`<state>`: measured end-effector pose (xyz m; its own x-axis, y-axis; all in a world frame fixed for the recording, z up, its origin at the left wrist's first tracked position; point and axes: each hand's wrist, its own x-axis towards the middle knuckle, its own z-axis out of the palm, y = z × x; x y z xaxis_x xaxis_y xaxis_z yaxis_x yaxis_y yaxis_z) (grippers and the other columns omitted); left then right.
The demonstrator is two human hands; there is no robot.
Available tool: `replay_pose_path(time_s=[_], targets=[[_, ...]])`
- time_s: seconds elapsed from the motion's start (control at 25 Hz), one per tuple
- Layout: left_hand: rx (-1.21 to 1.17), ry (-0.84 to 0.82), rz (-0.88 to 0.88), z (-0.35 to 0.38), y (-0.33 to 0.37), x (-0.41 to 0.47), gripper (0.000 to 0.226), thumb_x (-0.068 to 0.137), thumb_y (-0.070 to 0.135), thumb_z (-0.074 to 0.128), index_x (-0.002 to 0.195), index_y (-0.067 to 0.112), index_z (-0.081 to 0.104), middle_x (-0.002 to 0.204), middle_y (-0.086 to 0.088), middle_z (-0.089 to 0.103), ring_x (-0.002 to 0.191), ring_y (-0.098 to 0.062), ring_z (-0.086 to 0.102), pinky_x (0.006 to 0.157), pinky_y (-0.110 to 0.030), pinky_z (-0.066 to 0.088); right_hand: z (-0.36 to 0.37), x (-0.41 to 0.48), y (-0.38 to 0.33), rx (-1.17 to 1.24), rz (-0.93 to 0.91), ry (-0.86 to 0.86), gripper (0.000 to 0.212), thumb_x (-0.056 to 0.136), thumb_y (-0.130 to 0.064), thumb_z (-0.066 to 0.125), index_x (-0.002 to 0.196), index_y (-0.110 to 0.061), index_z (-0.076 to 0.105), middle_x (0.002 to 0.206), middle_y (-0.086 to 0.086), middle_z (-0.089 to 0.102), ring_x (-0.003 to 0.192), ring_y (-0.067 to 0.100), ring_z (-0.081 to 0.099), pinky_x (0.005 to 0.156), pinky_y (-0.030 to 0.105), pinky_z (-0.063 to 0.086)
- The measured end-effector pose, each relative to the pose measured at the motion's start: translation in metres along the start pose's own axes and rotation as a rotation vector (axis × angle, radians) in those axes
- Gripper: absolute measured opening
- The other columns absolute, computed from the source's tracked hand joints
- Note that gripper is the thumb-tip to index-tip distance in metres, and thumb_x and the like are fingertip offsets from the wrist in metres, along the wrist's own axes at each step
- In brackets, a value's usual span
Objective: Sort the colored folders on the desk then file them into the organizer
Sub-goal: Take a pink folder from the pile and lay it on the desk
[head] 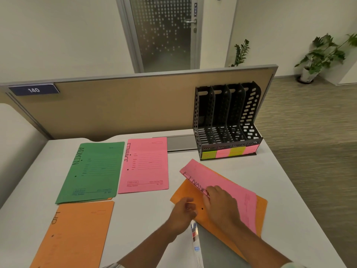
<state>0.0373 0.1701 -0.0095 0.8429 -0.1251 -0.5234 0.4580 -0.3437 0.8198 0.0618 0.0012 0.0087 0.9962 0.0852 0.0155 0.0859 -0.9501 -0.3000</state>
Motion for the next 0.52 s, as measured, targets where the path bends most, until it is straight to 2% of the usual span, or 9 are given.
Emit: replay_pose_path(time_s=[0.12,0.24,0.32,0.4,0.52], targets=[[-0.168,-0.220,0.024,-0.001,0.000,-0.011,0.059,0.088,0.011,0.077,0.140,0.029,0.056,0.133,0.006,0.068,0.122,-0.016,0.065,0.087,-0.025,0.061,-0.014,0.007,-0.043,0.054,-0.003,0.017,0.032,0.099,-0.048,0.050,0.124,-0.029,0.059,0.114,-0.007,0.069,0.087,0.016,0.067,0.070,0.024,0.056],[-0.260,-0.319,0.067,-0.008,0.001,-0.019,0.069,0.084,0.008,0.083,0.144,0.027,0.054,0.134,0.006,0.070,0.126,-0.019,0.065,0.099,-0.034,0.060,-0.019,0.013,-0.076,0.040,-0.053,-0.018,0.037,0.099,-0.049,0.050,0.128,-0.028,0.057,0.121,-0.005,0.068,0.091,0.018,0.070,0.077,0.028,0.059],[-0.300,-0.295,0.107,-0.016,-0.006,-0.020,0.064,0.086,0.004,0.080,0.142,0.024,0.057,0.133,0.000,0.071,0.128,-0.025,0.066,0.106,-0.043,0.057,-0.014,0.017,-0.094,0.055,-0.074,-0.090,0.036,0.098,-0.048,0.053,0.127,-0.027,0.056,0.124,-0.004,0.067,0.093,0.019,0.070,0.080,0.028,0.059],[-0.377,-0.197,0.130,-0.024,-0.011,-0.023,0.053,0.090,-0.001,0.071,0.136,0.024,0.061,0.129,-0.006,0.074,0.125,-0.029,0.068,0.105,-0.050,0.057,-0.005,0.022,-0.108,0.117,-0.090,-0.187,0.033,0.096,-0.045,0.056,0.124,-0.026,0.056,0.128,-0.002,0.066,0.097,0.021,0.069,0.082,0.029,0.060],[-0.530,-0.046,0.078,-0.042,-0.017,-0.027,0.045,0.095,0.007,0.056,0.135,0.027,0.063,0.124,-0.009,0.077,0.117,-0.031,0.073,0.102,-0.058,0.058,0.006,0.030,-0.114,0.319,-0.033,-0.315,0.037,0.092,-0.036,0.055,0.127,-0.024,0.057,0.131,0.001,0.065,0.106,0.022,0.065,0.087,0.036,0.059]])
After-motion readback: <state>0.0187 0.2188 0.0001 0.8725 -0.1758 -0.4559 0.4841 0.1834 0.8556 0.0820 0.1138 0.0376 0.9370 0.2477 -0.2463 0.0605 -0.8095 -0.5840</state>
